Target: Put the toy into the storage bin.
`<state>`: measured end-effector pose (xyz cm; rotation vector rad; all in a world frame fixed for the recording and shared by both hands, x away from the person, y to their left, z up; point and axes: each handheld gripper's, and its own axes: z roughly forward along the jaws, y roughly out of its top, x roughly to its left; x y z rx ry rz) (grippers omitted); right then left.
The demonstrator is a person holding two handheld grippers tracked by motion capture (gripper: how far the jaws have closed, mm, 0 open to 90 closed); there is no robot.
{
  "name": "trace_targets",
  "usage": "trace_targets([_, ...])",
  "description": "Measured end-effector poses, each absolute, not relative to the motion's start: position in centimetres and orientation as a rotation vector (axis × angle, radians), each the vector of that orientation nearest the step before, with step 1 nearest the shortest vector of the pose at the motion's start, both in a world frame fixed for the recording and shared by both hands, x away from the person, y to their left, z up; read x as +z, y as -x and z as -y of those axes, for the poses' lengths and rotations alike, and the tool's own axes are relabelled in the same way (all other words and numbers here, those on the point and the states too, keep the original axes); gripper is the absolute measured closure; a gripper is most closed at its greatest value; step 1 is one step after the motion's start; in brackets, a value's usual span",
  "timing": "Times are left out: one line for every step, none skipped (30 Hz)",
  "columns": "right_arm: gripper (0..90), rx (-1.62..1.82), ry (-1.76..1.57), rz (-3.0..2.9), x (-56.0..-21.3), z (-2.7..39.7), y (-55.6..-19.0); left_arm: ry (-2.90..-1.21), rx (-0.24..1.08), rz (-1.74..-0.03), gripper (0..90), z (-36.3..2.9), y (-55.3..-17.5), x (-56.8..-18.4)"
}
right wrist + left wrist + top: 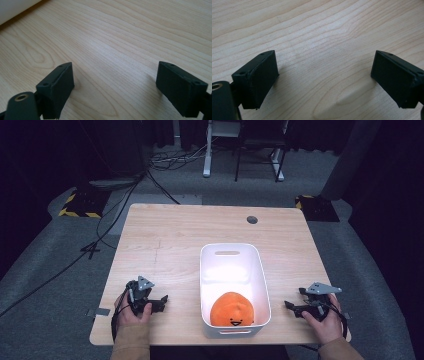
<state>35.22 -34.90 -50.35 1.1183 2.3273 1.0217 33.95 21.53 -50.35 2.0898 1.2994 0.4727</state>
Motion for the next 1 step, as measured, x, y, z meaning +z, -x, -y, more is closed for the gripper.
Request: trace_targets([15.0, 1.021, -1.118, -2.327, -50.35, 34.90, -35.22, -2.090, 0.472, -1.299, 7.6, -21.54, -33.96, -50.35])
